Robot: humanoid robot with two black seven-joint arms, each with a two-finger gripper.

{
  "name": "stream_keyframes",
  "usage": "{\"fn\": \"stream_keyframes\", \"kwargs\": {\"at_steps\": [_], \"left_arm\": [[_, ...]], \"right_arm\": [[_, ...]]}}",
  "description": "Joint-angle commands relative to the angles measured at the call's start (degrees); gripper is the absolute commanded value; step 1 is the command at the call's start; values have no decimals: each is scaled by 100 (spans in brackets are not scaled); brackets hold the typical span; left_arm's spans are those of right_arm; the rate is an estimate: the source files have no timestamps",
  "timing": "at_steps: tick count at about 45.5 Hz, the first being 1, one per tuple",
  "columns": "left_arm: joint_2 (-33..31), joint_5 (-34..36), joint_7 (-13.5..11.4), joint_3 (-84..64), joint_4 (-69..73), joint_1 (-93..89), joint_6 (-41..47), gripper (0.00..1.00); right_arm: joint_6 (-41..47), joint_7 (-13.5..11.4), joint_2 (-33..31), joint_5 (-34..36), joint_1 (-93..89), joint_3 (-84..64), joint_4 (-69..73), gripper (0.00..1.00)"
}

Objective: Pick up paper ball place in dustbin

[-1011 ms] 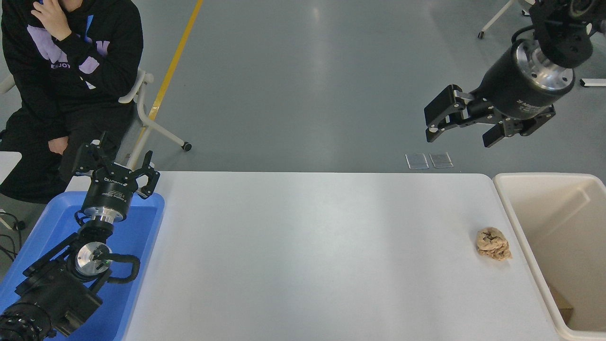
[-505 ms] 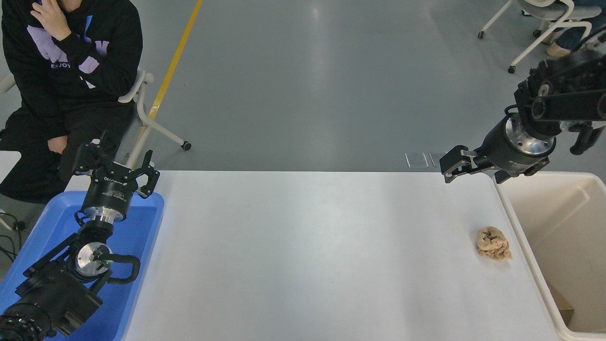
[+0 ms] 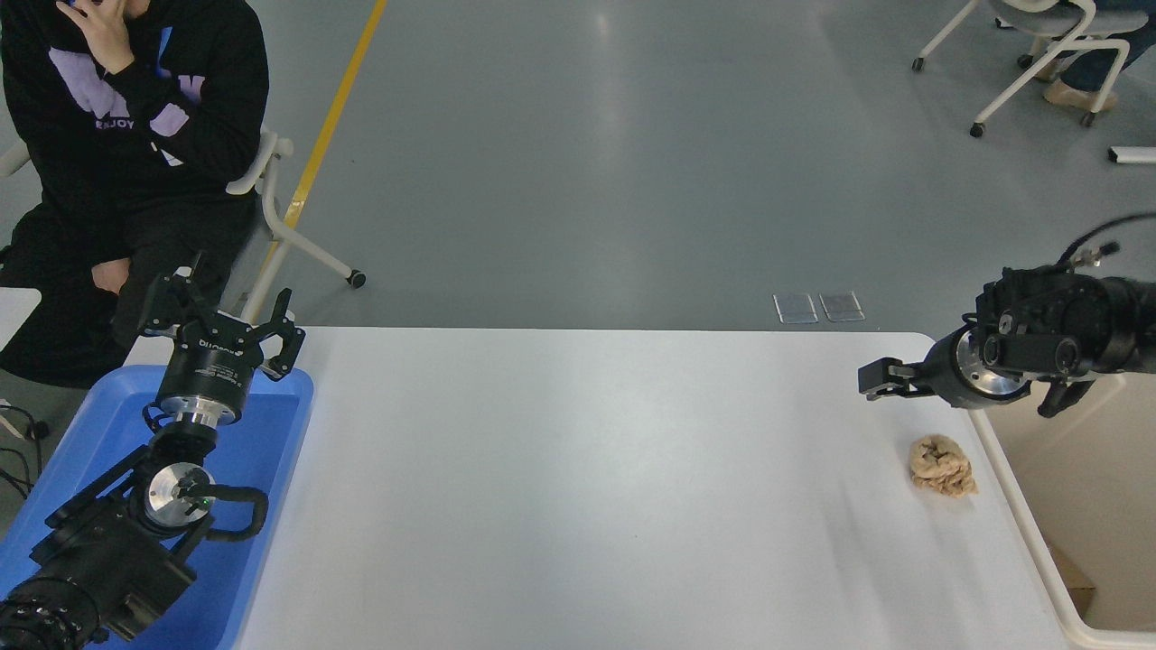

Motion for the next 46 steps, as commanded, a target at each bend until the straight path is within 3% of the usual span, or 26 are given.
{"fn": "stream_keyframes", "kwargs": {"at_steps": [1,8,42,46], "left_arm": [[-2,2,1,-4,-3,-2,-5,99],[-2,2,1,-4,-3,-2,-5,99],[-2,2,1,-4,-3,-2,-5,99],[-2,2,1,-4,-3,-2,-5,99]], "right_arm": [[-466,-92,135,-44,-1154,142,-1042,100],[-501,-417,320,17,-1691,169,-1728,100],[-598,-418,426,70,-2175,977,-1834,100],[-598,-426,426,70,-2175,986,-1834,94]]}}
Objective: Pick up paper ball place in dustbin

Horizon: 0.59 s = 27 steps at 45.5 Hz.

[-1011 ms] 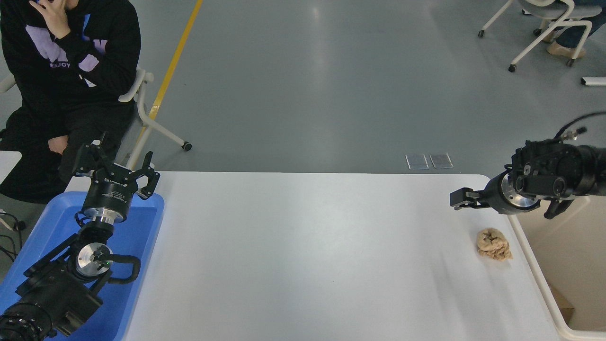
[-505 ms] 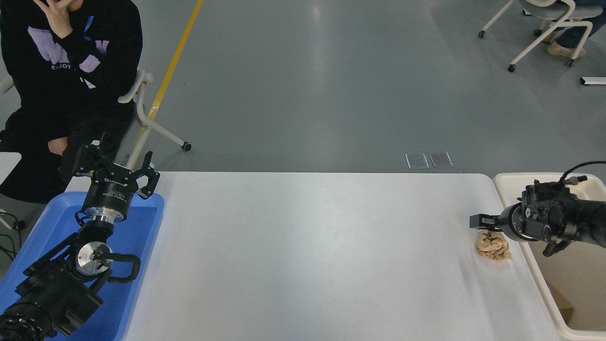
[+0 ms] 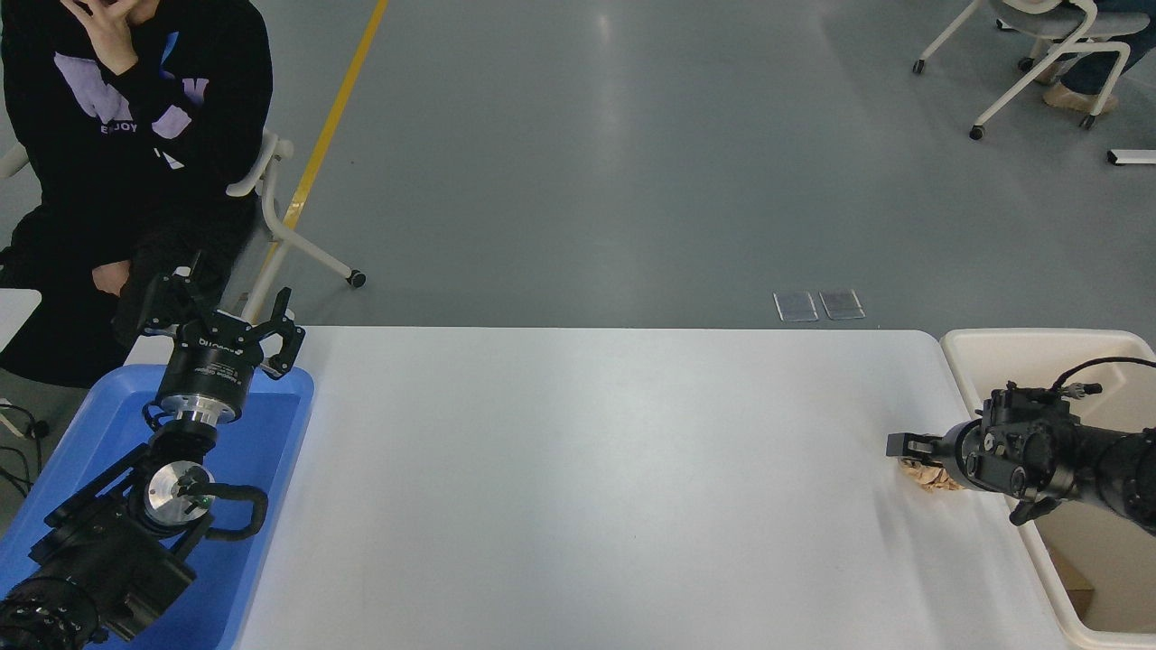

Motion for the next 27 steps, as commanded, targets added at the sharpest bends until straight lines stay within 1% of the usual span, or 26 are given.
{"fn": "stream_keyframes", "kwargs": {"at_steps": [1,3,5,6,11,14,15,16,18,27], "left_arm": [[-1,0,0,0,4,0,1,99],[-1,0,0,0,-5,0,1,99],[-1,0,0,0,4,0,1,99],[-1,0,0,0,4,0,1,99],[-1,0,0,0,-5,0,1,99],[-1,0,0,0,4,0,1,99],[8,0,0,0,4,0,1,99],[0,0,0,0,-5,0,1,99],[-1,0,0,0,-5,0,1,99],[-1,0,0,0,-5,0,1,99]], "right_arm": [[-6,0,13,4,-108,146,-26,94],[-6,-9,13,13,-117,172,-17,91],[-6,-9,13,13,-126,251,0,80],[2,-9,13,13,-135,277,0,74],[73,-9,-30,153,-152,357,44,36],[90,-9,-48,311,-152,357,79,12],[90,-9,-57,372,-144,365,114,4],[90,-9,-66,425,-117,366,167,0],[90,-9,-109,539,-82,366,255,0],[90,0,-672,909,392,366,861,0]]}}
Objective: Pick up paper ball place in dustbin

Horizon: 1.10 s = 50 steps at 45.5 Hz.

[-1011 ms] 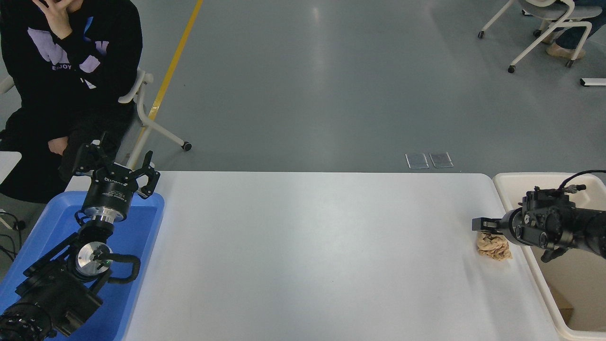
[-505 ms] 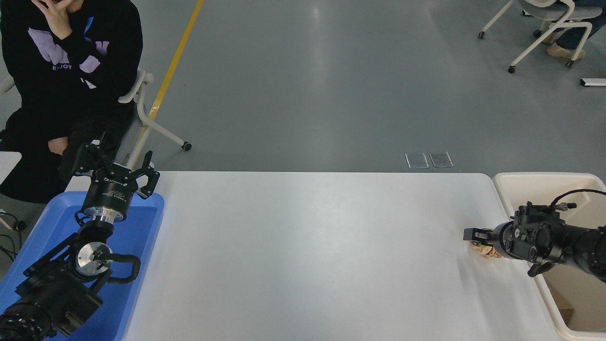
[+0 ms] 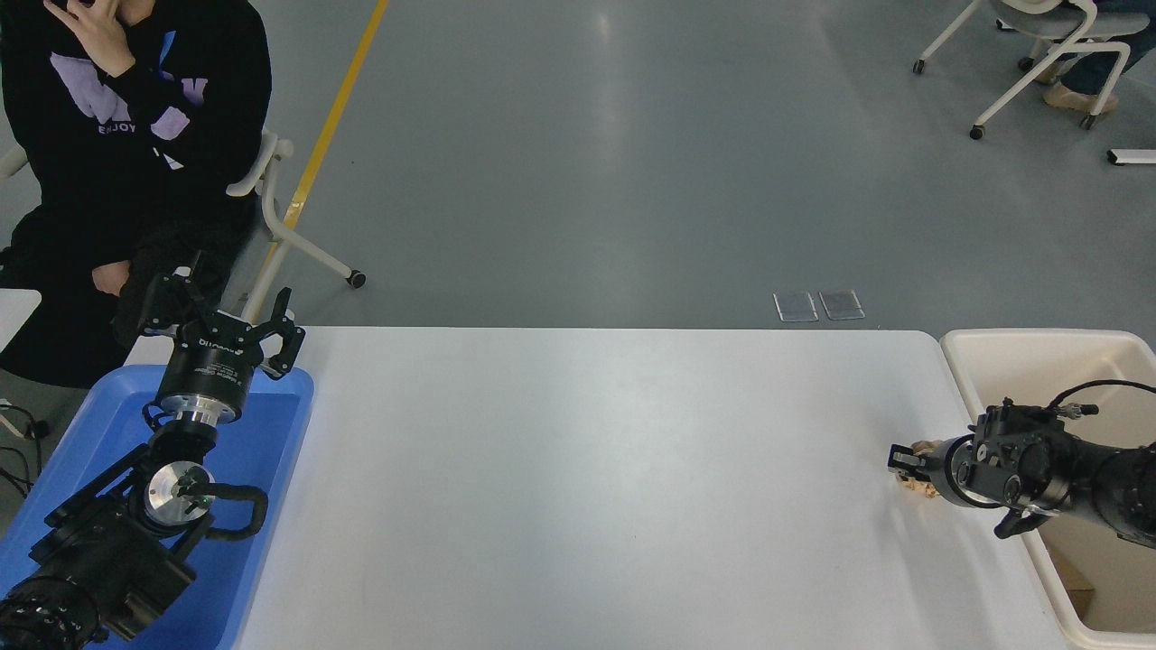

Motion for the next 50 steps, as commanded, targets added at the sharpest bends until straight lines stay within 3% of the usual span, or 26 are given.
{"fn": "stream_keyframes", "kwargs": {"at_steps": [1,16,25,35,50], "left_arm": [[0,1,0,0,7,0,0,99],[0,1,0,0,-2,0,-8,99],[0,1,0,0,-2,-9,-17,99],[0,1,0,0,-2,-9,-26,99],[0,1,0,0,7,-9,-26,99]], "right_arm": [[14,-1,-469,420,414,38,560,0],[23,8,-504,455,598,-32,797,0],[111,17,-1014,350,1941,-567,2843,0],[242,61,-1049,341,3788,-1579,4655,0],[3123,61,-1040,429,5678,-1422,4964,0]]}}
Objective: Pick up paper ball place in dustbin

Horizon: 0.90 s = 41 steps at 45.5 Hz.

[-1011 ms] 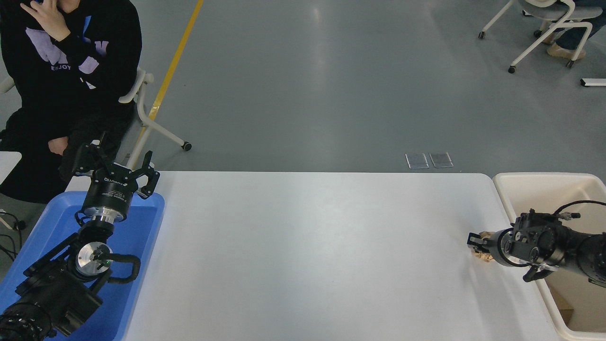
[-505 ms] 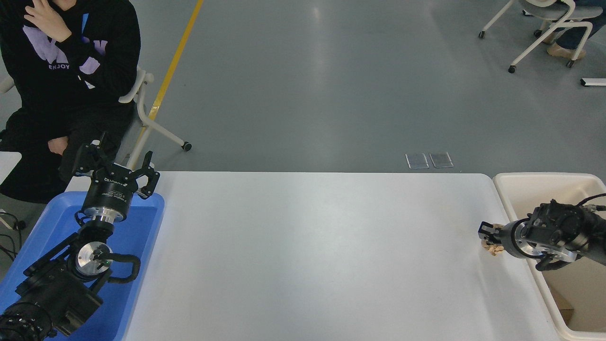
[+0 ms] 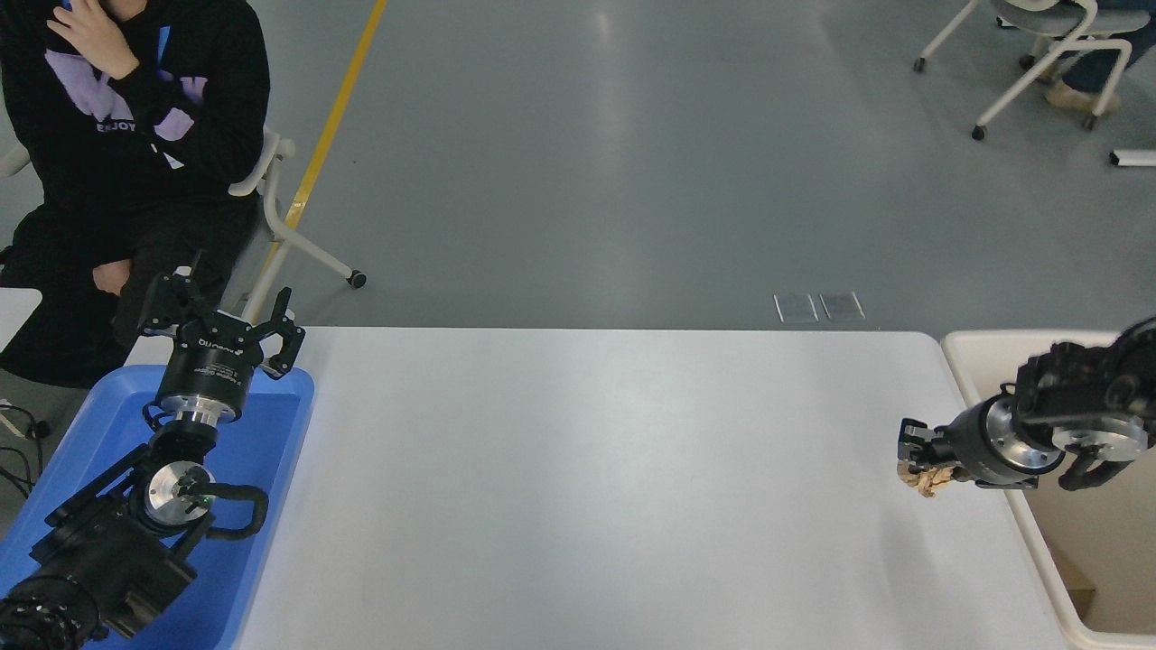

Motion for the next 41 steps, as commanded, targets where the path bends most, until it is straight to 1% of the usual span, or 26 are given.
{"fn": "stream_keyframes", "kwargs": {"at_steps": [1,4,17,23,41], "left_arm": [[0,-1,0,8,-2,0,-1,99],[0,-1,0,0,7,9,-1,99],[9,-1,0,0,-2,9,-1,99],[9,-1,0,0,7,9,-1,99],[9,-1,0,0,-2,9,-1,99]], "right_arm": [[1934,3,-34,76,1506,92,455,0],[2393,3,-42,102,1884,197,464,0],[2393,3,-148,383,3466,294,464,0],[2393,3,-245,392,3968,259,464,0],[2393,3,-227,392,4294,-224,420,0]]}}
